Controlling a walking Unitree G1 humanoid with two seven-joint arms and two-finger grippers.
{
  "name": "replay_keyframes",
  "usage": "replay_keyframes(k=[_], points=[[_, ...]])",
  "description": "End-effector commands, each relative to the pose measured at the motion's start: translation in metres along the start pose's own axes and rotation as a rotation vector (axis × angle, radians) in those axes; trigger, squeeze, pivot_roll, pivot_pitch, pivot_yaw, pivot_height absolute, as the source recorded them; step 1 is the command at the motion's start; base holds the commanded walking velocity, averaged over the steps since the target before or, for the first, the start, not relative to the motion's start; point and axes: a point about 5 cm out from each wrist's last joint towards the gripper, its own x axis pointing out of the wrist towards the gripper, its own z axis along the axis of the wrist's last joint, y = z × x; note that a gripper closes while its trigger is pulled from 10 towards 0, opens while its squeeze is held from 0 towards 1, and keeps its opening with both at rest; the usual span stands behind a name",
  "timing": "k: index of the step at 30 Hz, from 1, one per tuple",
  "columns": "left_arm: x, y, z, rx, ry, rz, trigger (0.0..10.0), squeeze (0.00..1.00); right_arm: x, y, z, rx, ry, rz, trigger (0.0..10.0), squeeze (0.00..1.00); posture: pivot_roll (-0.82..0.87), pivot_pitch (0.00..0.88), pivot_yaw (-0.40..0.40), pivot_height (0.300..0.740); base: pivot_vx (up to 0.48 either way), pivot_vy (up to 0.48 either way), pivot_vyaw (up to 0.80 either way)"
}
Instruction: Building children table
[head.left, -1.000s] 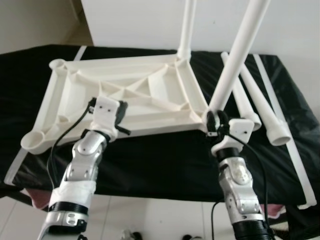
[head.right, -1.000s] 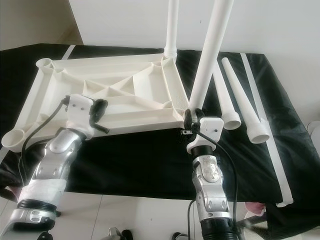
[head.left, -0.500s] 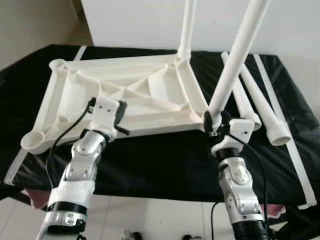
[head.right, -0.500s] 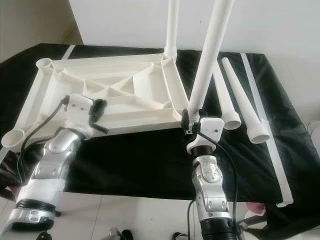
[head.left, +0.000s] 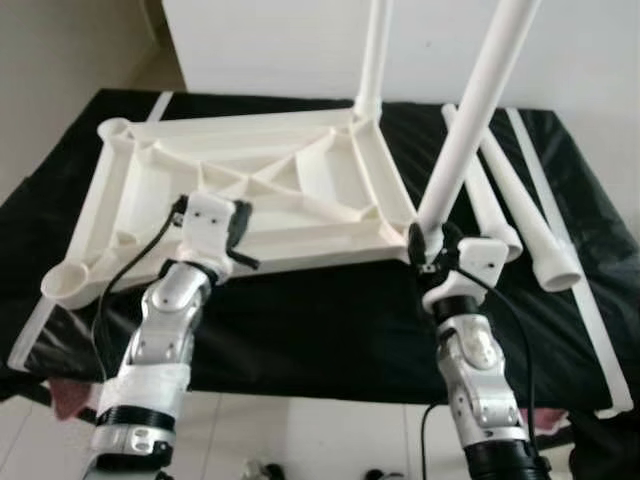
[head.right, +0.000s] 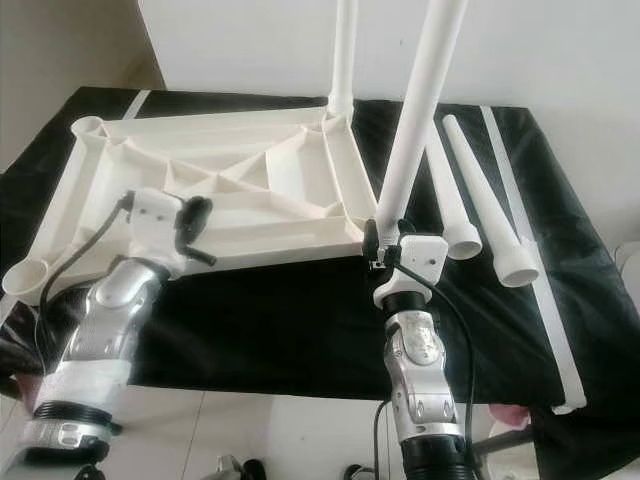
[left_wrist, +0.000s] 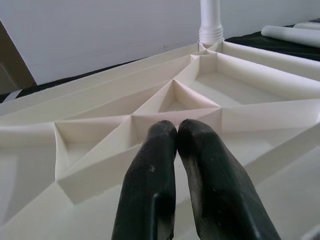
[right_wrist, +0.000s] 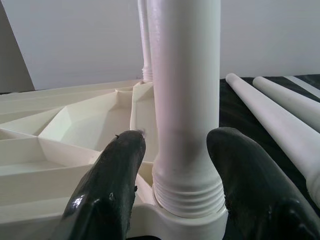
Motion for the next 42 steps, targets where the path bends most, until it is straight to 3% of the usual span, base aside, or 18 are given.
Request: replay_keyframes(k=[1, 4, 5, 23, 24, 26, 27, 42], points=[[-0.005, -0.004, -0.004, -0.016, -0.016, 0.047, 10.0, 0.0, -0.001, 0.0, -0.003, 0.002, 0.013, -0.003, 10.0, 0.0, -0.06, 0.147, -0.004, 0.74, 0.0, 0.0, 0.0], [-0.007, -0.01, -0.006, -0.01, -0.017, 0.035, 10.0, 0.0, -0.001, 0.0, -0.003, 0.003, 0.014, -0.002, 10.0, 0.0, -0.05, 0.145, -0.007, 0.74, 0.0, 0.0, 0.0], [-0.007, -0.01, -0.006, -0.015, -0.022, 0.034, 0.0, 0.0, -0.001, 0.001, -0.003, 0.004, 0.014, -0.001, 10.0, 0.0, -0.05, 0.144, -0.007, 0.74, 0.0, 0.0, 0.0], [-0.005, -0.009, -0.003, 0.004, -0.043, 0.023, 0.0, 0.0, -0.001, 0.005, -0.005, 0.004, 0.013, 0.021, 10.0, 0.0, -0.05, 0.119, -0.003, 0.74, 0.0, 0.0, 0.0], [-0.004, -0.007, -0.004, 0.009, -0.03, 0.028, 2.7, 0.0, -0.001, 0.005, -0.005, 0.005, 0.014, 0.021, 10.0, 0.0, -0.05, 0.116, -0.002, 0.74, 0.0, 0.0, 0.0], [-0.004, -0.006, -0.005, 0.012, -0.02, 0.031, 2.7, 0.0, -0.001, 0.005, -0.006, 0.006, 0.014, 0.021, 10.0, 0.0, -0.05, 0.116, -0.002, 0.74, 0.0, 0.0, 0.0], [-0.003, -0.005, -0.005, 0.015, -0.015, 0.032, 10.0, 0.0, -0.001, 0.006, -0.006, 0.008, 0.014, 0.022, 10.0, 0.0, -0.05, 0.111, -0.001, 0.74, 0.0, 0.0, 0.0], [0.0, -0.001, -0.003, 0.03, -0.006, 0.045, 10.0, 0.0, 0.001, 0.007, -0.006, 0.013, 0.012, 0.032, 10.0, 0.0, -0.05, 0.106, -0.005, 0.74, 0.0, 0.0, 0.0]])
